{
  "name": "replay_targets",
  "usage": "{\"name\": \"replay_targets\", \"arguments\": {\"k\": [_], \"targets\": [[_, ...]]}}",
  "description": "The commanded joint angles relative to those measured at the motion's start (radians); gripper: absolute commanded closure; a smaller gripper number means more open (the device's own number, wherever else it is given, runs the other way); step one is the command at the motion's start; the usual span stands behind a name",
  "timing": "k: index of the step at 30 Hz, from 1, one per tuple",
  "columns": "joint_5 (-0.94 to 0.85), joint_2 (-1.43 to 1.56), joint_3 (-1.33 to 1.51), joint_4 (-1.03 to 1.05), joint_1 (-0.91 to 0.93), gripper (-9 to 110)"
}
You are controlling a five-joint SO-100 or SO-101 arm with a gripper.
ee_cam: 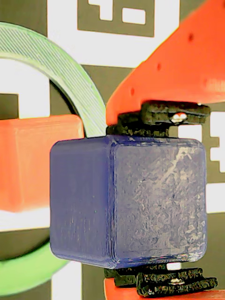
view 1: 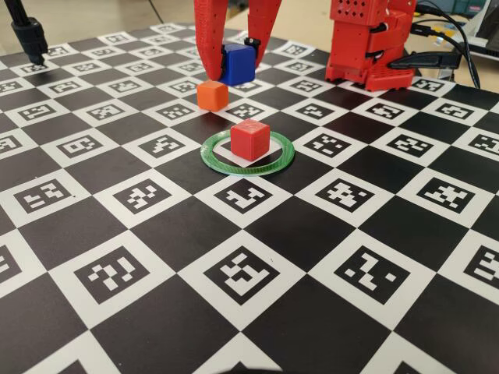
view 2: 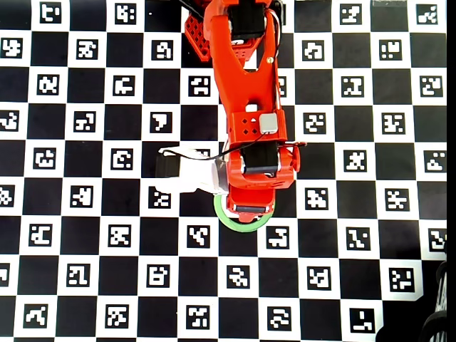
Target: Grab the red cube then put it in the green circle then put the blue cube on top and finally the orange cube on top
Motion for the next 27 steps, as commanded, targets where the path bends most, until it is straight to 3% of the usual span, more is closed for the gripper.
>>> {"name": "replay_targets", "arguments": {"k": [1,27], "targets": [[0.003,0.028,-0.003,-0.020,-0.026,91],[-0.074,0.041,0.144,-0.137,-0.058,91]]}}
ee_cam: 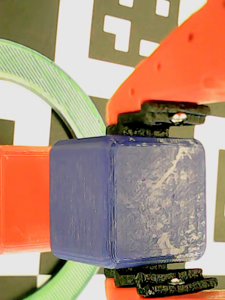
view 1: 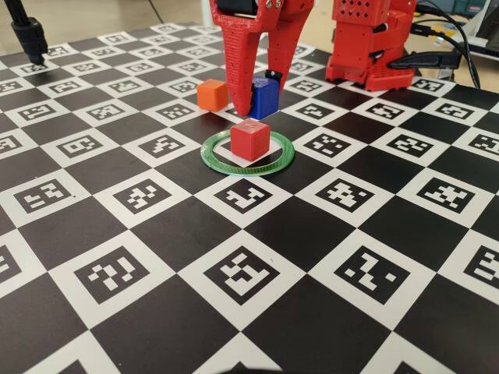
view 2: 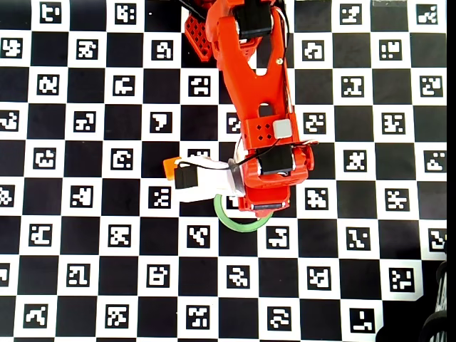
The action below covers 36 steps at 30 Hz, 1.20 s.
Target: Grab the red cube then put it in the green circle then put the blue cube on top and finally the orange cube on top
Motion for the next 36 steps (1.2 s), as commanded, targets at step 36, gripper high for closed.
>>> {"name": "replay_targets", "arguments": {"k": [36], "targets": [[-0.034,0.060,0.043,-0.069,0.012,91]]}}
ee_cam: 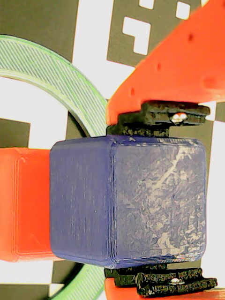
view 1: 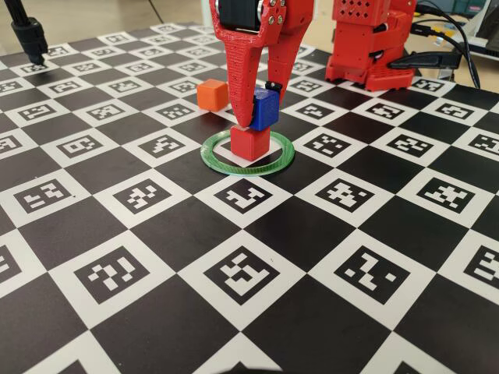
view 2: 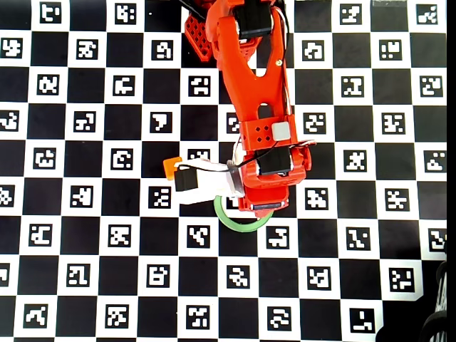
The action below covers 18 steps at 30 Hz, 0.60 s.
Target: Grab the red cube then put it in the green circle then put the blue cube on top and finally the orange cube on top
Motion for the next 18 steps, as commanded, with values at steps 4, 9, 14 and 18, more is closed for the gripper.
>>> {"name": "replay_targets", "arguments": {"k": [4,9,14,18], "targets": [[-0.006,0.057,-0.014,-0.020,0.020,91],[-0.009,0.055,-0.017,-0.021,0.028,91],[-0.012,0.051,-0.015,-0.026,0.034,91],[-0.017,0.046,-0.011,-0.032,0.038,91]]}}
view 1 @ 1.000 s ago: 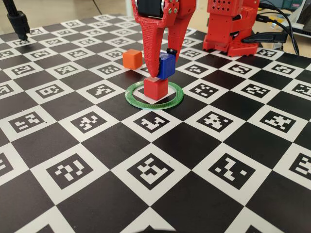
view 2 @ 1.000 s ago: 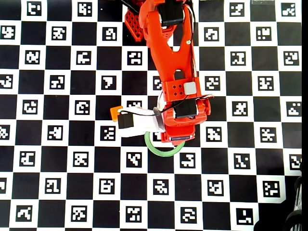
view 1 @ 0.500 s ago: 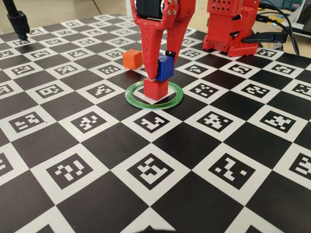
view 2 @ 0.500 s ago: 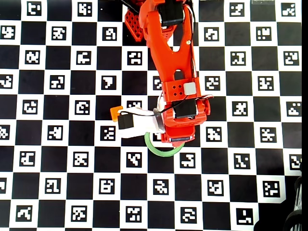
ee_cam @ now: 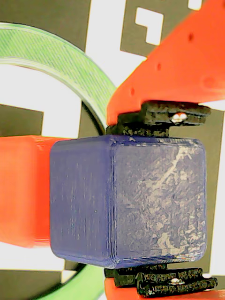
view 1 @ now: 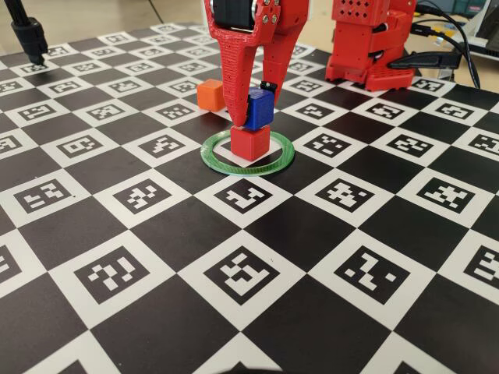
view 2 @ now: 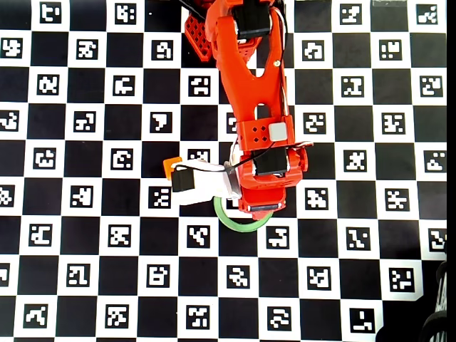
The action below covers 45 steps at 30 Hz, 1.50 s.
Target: Grab the red cube then put it in the green circle then put the blue cube on top and finally the orange cube on top
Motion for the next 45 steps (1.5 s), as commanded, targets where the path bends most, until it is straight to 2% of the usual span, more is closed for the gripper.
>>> {"name": "replay_targets", "arguments": {"k": [1,45], "targets": [[-0.009,0.046,-0.009,-0.020,0.015,91],[-0.006,0.031,0.025,-0.051,0.009,90]]}}
